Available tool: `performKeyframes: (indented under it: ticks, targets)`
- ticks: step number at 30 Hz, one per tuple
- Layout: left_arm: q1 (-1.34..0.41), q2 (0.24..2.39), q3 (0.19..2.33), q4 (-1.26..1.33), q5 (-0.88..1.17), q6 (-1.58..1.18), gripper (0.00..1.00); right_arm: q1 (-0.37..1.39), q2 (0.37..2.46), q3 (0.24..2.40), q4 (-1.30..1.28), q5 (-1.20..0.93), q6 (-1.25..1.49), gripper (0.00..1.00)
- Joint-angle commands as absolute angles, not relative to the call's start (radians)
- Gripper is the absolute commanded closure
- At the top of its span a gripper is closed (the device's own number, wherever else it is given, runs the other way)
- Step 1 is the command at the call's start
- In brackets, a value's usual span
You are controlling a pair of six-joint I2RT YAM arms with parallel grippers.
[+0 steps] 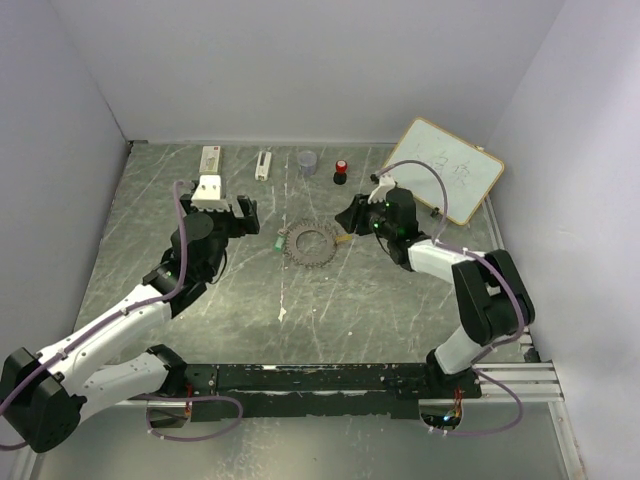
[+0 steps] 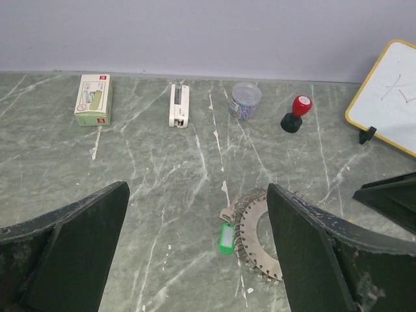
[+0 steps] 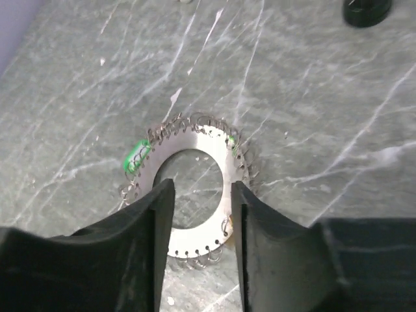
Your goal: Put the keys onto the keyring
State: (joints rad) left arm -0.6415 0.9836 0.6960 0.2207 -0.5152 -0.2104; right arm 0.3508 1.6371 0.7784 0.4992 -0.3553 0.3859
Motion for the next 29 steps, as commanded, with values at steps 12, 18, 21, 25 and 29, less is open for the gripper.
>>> performKeyframes:
  ticks: [12, 18, 21, 25, 29]
  targets:
    - [-0.621, 0.935, 0.701, 0.190, -0.529, -0.228, 0.01, 0.319, 1.265, 0.795, 0.120, 0.310, 0.473, 0.05]
    - [-0.620, 0.898, 0.697, 0.178, -0.541, -0.229, 0.00, 0.318, 1.110, 0.748, 0.066, 0.465, 0.556, 0.00]
    - [-0.620, 0.899, 0.703, 0.176, -0.536, -0.231, 0.00, 0.318, 1.071, 0.773, -0.002, 0.553, 0.629, 0.00]
    - [-0.619, 0.919, 0.714, 0.182, -0.511, -0.246, 0.01, 0.318, 1.079, 0.826, -0.107, 0.651, 0.699, 0.00]
    - [-0.619, 0.938, 0.727, 0.184, -0.483, -0.268, 0.02, 0.318, 1.082, 0.855, -0.174, 0.692, 0.722, 0.00]
